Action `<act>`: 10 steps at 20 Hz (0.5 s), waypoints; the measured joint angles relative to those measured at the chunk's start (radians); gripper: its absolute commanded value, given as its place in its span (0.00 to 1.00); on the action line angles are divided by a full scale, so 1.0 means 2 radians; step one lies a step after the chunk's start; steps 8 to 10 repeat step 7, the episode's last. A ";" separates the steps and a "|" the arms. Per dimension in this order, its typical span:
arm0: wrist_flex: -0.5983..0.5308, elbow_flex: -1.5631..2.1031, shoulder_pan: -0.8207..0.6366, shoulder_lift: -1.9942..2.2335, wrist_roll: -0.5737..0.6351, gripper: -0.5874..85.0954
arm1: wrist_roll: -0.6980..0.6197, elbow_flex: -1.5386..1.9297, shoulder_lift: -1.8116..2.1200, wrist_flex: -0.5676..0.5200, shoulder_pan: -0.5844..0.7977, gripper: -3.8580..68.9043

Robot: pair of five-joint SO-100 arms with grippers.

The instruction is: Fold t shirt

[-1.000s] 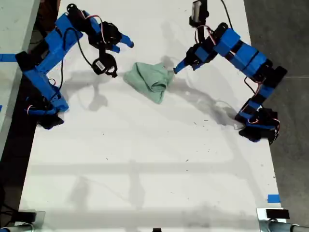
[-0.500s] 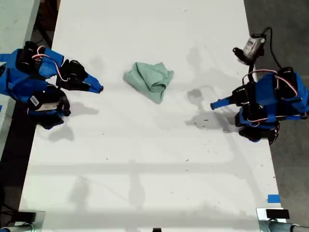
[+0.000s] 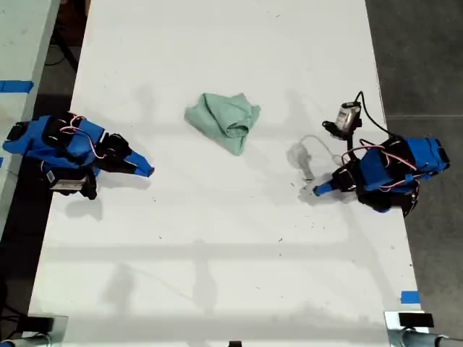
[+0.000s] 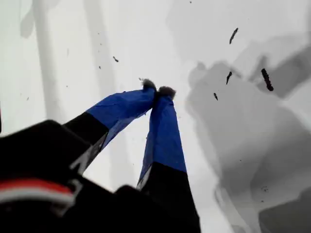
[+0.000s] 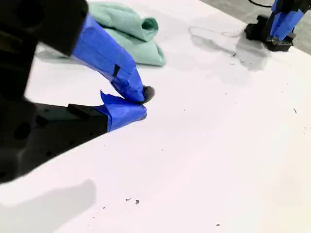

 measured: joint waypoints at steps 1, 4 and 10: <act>-0.002 0.015 0.004 0.003 -0.008 0.01 | 0.000 0.017 0.001 -0.015 -0.008 0.17; -0.008 0.061 0.024 0.007 -0.024 0.00 | 0.001 0.067 0.001 -0.034 -0.020 0.17; -0.020 0.078 0.036 0.007 -0.025 0.00 | -0.004 0.097 -0.001 -0.045 -0.028 0.16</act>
